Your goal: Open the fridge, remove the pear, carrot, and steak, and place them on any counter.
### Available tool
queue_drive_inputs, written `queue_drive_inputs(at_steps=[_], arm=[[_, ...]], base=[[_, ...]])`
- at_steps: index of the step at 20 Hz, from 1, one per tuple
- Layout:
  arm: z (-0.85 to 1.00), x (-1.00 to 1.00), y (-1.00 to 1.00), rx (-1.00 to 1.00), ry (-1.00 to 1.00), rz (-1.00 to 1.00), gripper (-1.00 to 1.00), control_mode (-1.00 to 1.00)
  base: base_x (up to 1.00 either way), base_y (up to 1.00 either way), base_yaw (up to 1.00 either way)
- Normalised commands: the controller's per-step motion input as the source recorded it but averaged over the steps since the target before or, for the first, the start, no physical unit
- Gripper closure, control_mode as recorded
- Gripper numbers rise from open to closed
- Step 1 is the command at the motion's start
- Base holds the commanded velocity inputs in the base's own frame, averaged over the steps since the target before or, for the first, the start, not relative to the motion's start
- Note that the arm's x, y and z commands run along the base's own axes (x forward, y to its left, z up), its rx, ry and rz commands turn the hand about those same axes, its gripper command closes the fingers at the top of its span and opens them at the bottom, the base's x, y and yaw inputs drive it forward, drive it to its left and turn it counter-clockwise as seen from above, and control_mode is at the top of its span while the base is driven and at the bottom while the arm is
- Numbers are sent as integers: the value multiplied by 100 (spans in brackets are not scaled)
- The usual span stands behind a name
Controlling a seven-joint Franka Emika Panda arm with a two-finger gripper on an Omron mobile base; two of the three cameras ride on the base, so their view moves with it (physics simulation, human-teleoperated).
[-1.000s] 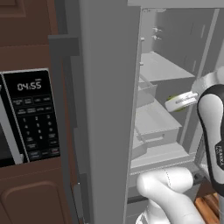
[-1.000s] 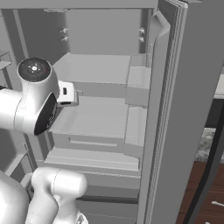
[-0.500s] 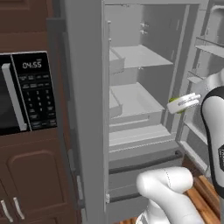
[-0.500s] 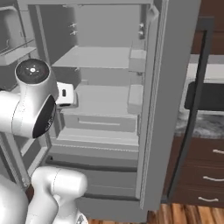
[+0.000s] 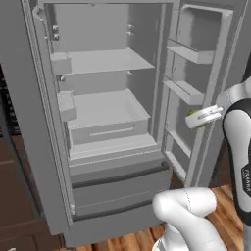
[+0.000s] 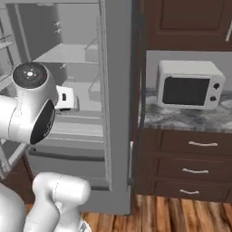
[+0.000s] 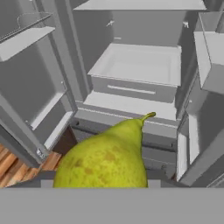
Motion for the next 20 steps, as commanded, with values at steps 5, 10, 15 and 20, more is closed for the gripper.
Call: queue_drive_inputs(at_steps=[5, 10, 15, 20], arm=[[0, 0, 0, 0, 0, 0, 100, 100], [0, 0, 0, 0, 0, 0, 100, 100], [0, 0, 0, 0, 0, 0, 100, 100], [0, 0, 0, 0, 0, 0, 100, 100]], base=[[-29, -100, -4], [-8, -100, -1], [10, -100, 0], [37, -100, 0]])
